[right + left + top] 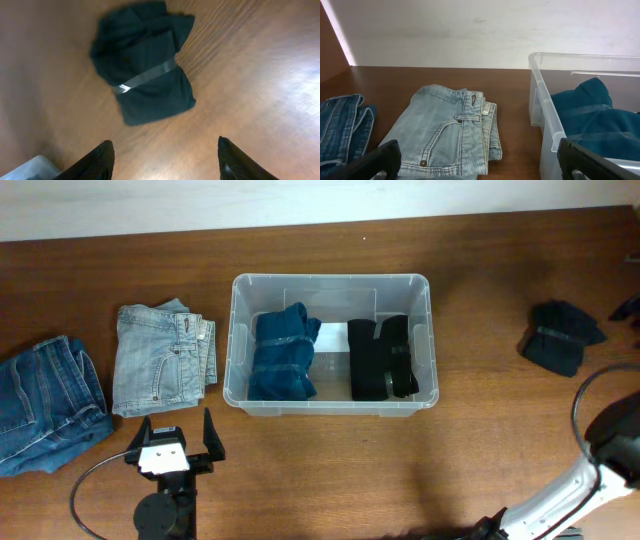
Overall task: Pack container
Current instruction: 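Withdraw the right gripper from the bin to the right-side black garment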
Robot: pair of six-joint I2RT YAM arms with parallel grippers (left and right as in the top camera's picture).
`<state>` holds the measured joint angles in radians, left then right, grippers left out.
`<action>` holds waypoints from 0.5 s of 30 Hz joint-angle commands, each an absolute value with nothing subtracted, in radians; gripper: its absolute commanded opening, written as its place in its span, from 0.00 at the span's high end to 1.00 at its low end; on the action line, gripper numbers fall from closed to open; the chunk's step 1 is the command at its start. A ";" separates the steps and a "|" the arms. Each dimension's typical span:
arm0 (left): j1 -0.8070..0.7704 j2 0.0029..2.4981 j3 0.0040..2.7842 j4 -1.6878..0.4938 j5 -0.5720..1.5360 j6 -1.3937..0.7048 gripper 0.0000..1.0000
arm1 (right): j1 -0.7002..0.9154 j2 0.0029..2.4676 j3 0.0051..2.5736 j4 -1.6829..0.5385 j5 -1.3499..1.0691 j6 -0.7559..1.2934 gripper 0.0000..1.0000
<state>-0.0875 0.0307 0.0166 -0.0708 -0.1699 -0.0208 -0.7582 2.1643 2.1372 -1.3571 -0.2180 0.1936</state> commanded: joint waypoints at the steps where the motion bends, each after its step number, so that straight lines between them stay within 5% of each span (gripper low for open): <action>1: -0.083 0.029 0.010 -0.067 -0.180 -0.030 0.00 | -0.761 2.290 2.147 -1.344 -0.340 0.098 0.36; 15: -0.083 0.029 0.010 -0.067 -0.181 -0.030 0.00 | -0.760 2.455 2.147 -1.281 -0.407 0.028 0.15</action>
<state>-0.0875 0.0307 0.0166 -0.0708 -0.1699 -0.0208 -0.7597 2.4474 2.1372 -1.2881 -0.3882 0.0517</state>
